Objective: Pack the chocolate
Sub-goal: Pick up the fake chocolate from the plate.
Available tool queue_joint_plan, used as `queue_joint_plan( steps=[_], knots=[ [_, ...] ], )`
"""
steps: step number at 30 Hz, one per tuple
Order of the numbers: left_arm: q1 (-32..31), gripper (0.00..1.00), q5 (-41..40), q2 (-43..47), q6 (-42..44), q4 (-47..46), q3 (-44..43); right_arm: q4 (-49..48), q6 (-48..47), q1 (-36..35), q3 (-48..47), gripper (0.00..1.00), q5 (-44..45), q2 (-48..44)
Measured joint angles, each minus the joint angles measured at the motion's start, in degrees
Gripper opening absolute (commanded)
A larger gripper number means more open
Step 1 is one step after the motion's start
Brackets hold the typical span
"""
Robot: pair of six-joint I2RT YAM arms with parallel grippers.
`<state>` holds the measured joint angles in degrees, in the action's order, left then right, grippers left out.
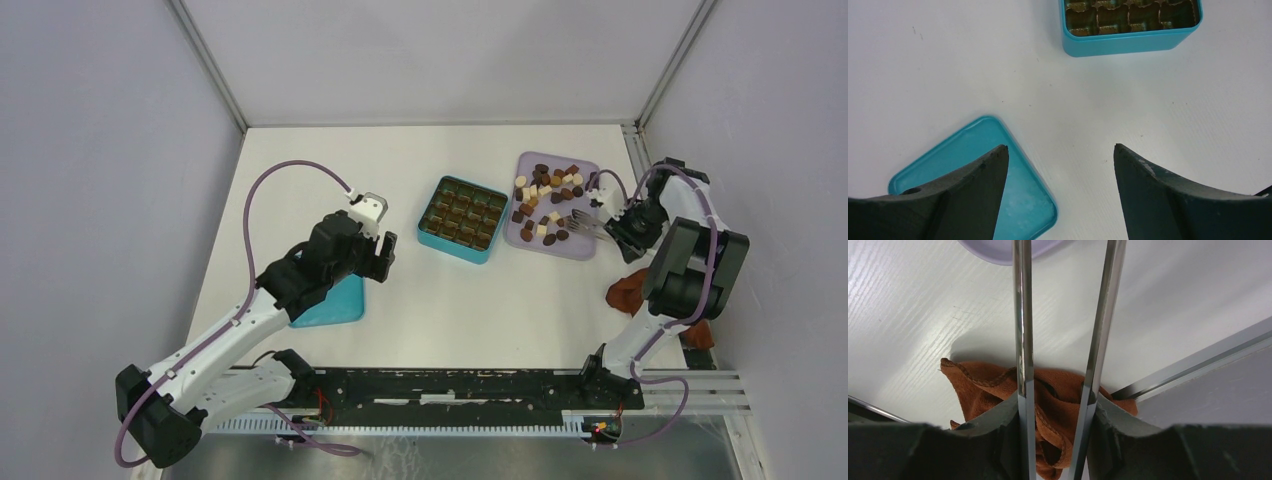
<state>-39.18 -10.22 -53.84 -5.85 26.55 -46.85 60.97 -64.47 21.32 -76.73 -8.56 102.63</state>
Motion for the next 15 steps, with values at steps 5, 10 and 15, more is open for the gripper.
queue_joint_plan(
  steps=[5,10,15],
  knots=[
    [0.0,0.82,-0.2,0.0,0.0,0.0,0.0,0.8,-0.7,-1.0,0.0,0.44,-0.4,0.3],
    [0.0,0.82,-0.2,-0.2,0.0,0.1,0.0,1.8,-1.9,-1.8,0.0,0.44,-0.9,0.3],
    [0.0,0.82,-0.2,-0.2,0.0,0.2,0.0,2.8,-3.2,-2.4,0.0,0.46,-1.5,0.2]
  ],
)
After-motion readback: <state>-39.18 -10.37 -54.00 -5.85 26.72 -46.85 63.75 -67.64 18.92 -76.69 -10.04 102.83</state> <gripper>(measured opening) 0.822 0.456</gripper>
